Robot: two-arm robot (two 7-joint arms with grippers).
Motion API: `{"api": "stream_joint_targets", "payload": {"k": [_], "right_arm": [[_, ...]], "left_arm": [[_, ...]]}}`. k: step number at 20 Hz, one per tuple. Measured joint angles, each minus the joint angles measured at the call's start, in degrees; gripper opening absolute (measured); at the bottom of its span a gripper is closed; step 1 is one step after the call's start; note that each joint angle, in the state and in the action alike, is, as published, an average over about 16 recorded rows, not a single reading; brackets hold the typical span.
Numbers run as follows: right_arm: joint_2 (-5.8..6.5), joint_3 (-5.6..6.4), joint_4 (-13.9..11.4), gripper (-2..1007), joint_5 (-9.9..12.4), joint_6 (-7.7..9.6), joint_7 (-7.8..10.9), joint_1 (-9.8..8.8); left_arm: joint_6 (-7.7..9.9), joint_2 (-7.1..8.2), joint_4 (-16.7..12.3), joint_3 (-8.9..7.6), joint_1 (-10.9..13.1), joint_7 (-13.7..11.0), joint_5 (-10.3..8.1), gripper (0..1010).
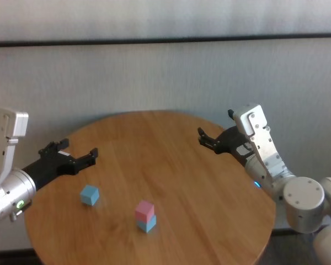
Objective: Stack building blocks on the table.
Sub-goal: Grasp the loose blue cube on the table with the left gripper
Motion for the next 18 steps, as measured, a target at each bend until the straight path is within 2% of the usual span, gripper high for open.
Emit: {"api": "stream_joint_targets", "payload": {"k": [3, 6, 12, 18], "right_arm": [[-0.01, 0.67, 1.42, 1005, -1.49, -1.86, -2.13, 0.41], [-0.01, 0.86, 2.18, 1004, -2.49, -2.75, -3.15, 0.66], [-0.01, 0.65, 1.85, 1005, -2.16, -2.3, -2.38, 0.62], [-0.01, 0.45, 1.41, 1004, -1.63, -1.76, -1.82, 0.5]], "left_arm": [[0.31, -0.07, -0.22, -0.02, 0.17, -0.13, -0.06, 999], [0.9, -0.18, -0.56, -0.06, 0.48, -0.45, -0.24, 999], [2.45, -0.08, -1.53, -0.18, 1.33, -1.19, -0.38, 999], [3.8, 0.47, -2.08, 0.1, 1.92, -2.12, 0.78, 999]]}}
